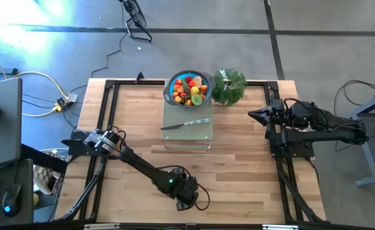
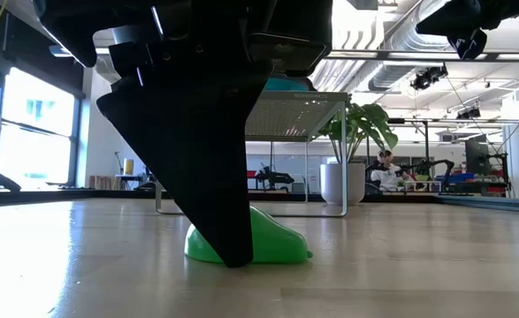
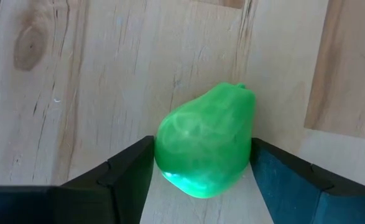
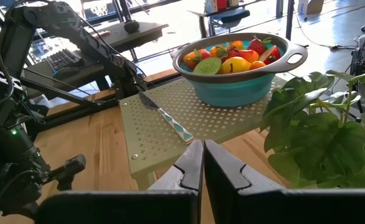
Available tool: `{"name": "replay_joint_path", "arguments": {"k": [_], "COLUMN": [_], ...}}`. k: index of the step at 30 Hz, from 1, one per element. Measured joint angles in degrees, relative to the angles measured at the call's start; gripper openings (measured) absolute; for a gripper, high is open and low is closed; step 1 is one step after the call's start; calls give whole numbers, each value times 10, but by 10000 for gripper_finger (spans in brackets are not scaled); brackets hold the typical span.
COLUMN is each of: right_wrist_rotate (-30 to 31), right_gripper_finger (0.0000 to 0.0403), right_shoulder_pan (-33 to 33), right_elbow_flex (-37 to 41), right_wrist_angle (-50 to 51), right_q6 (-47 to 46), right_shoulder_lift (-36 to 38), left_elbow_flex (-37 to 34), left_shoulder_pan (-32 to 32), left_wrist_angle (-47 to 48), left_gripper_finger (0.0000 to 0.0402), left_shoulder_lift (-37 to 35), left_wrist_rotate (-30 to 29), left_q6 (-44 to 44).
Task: Pick & Place Fruit
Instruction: Put the green pear in the blue bowl on the shelf
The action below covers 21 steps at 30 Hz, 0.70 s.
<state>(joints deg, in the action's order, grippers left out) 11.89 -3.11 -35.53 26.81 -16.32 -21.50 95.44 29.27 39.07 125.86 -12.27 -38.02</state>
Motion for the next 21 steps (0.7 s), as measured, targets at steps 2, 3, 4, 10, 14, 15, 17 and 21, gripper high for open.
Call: {"name": "replay_joint_path", "arguments": {"k": [2, 3, 4, 10, 14, 15, 17, 21], "right_wrist_rotate": [0, 0, 0, 0, 0, 0, 0, 0], "right_gripper_finger": [7, 7, 7, 7, 7, 7, 7, 7], "right_shoulder_pan": [0, 0, 0, 0, 0, 0, 0, 0], "right_elbow_flex": [0, 0, 0, 0, 0, 0, 0, 0], "right_wrist_angle": [0, 0, 0, 0, 0, 0, 0, 0], "right_q6": [0, 0, 0, 0, 0, 0, 0, -2], "right_shoulder_lift": [0, 0, 0, 0, 0, 0, 0, 0], "left_elbow_flex": [0, 0, 0, 0, 0, 0, 0, 0], "left_shoulder_pan": [0, 0, 0, 0, 0, 0, 0, 0], "left_wrist_angle": [0, 0, 0, -2, -2, -3, -3, -3], "left_gripper_finger": [253, 253, 253, 253, 253, 253, 253, 253], "left_shoulder_lift": [0, 0, 0, 0, 0, 0, 0, 0], "left_wrist_rotate": [-1, -3, -5, -8, -15, -16, -16, -17], "left_q6": [0, 0, 0, -12, -13, -13, -13, -13]}}
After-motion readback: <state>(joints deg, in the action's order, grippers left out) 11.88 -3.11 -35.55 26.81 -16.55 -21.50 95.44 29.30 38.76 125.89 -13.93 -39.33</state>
